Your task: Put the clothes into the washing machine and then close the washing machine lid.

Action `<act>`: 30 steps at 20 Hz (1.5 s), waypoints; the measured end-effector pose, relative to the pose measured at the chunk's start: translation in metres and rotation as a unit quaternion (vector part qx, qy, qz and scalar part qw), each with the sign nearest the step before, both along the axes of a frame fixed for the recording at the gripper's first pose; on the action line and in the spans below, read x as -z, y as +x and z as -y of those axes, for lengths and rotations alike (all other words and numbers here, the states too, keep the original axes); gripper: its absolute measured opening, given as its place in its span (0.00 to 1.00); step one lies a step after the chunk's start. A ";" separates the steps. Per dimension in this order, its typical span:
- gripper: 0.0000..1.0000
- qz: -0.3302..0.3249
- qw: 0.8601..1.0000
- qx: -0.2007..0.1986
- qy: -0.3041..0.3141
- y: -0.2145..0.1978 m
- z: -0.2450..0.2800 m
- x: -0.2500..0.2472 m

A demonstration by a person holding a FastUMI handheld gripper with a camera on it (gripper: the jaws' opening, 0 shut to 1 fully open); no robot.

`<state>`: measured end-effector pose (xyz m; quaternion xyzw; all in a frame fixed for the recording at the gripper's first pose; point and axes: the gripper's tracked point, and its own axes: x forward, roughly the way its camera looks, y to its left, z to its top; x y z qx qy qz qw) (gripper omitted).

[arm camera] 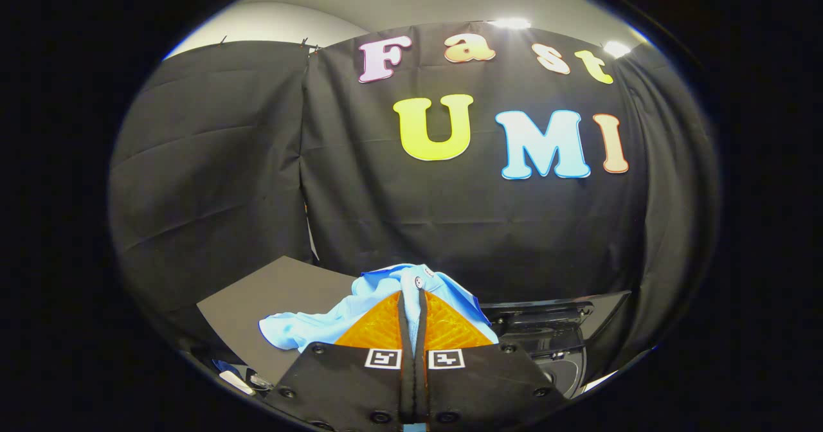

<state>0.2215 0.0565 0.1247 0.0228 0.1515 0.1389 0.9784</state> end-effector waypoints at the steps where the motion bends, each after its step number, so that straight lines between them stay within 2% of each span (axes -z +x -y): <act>1: 0.01 0.001 1.000 0.006 -0.002 -0.001 0.006 0.002; 16: 0.02 -0.017 0.996 0.084 -0.028 -0.007 0.100 0.040; 30: 0.01 -0.062 0.990 0.117 -0.053 -0.007 0.131 0.132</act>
